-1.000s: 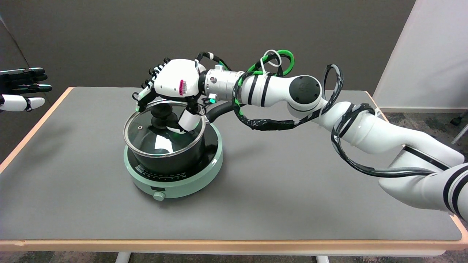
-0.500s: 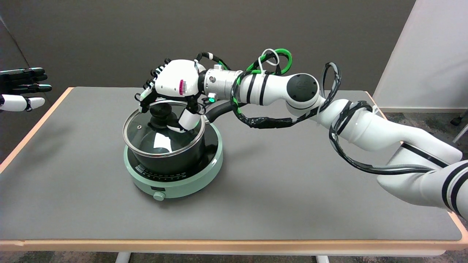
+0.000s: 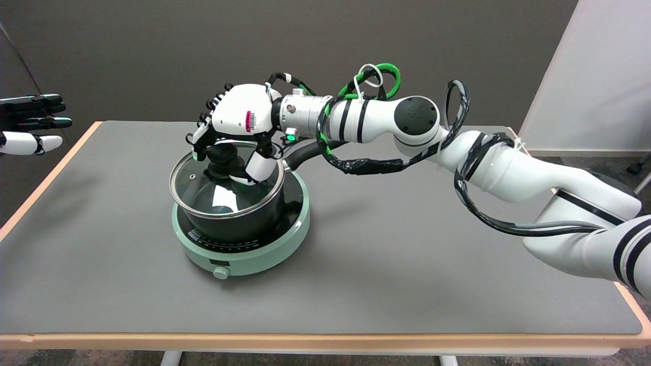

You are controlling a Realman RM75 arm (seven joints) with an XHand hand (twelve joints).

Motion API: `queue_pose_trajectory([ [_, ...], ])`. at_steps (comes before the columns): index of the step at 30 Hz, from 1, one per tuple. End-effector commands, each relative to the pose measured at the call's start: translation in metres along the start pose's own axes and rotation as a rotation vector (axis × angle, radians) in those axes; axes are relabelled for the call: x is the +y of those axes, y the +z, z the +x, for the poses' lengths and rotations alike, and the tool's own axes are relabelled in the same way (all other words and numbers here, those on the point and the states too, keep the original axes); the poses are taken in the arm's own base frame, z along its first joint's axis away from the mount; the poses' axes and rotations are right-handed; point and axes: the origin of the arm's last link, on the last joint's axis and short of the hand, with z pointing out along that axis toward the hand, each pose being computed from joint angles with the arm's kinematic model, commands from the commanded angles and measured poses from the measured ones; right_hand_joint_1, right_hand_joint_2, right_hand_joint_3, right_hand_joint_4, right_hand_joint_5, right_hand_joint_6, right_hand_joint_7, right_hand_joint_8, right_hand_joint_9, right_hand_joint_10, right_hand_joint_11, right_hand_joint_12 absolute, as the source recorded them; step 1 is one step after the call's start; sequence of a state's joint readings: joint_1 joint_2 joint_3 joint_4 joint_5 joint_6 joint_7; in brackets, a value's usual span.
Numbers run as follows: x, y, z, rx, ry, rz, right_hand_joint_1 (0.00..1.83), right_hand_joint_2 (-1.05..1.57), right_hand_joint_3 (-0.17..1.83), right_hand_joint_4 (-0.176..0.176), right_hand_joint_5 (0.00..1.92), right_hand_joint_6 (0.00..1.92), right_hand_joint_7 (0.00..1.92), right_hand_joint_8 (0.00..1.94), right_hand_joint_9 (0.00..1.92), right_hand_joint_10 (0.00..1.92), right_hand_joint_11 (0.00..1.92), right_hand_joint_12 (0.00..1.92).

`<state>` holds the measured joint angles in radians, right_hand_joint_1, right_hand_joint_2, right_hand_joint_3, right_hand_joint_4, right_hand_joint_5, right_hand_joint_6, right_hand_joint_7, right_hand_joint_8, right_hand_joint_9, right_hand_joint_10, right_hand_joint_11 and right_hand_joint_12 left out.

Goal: Pick up the pot lid.

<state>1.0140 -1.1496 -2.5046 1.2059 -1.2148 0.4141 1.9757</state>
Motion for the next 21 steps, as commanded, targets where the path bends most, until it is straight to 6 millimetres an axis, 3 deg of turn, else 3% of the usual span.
queue_pose_trajectory([
  [1, 0.003, -0.003, 0.003, -0.005, -0.017, 0.002, 0.87, 0.67, 0.88, 0.176, 0.7, 0.57, 0.83, 0.34, 0.77, 0.52, 0.47, 0.87],
  [4, 0.003, -0.004, 0.007, 0.002, -0.029, 0.005, 0.81, 0.72, 0.93, 0.176, 0.71, 0.74, 0.88, 0.46, 0.8, 0.62, 0.51, 0.93],
  [21, 0.003, -0.008, 0.016, 0.01, -0.057, 0.014, 0.85, 0.73, 0.93, 0.176, 0.71, 0.76, 0.89, 0.49, 0.82, 0.64, 0.52, 0.96],
])
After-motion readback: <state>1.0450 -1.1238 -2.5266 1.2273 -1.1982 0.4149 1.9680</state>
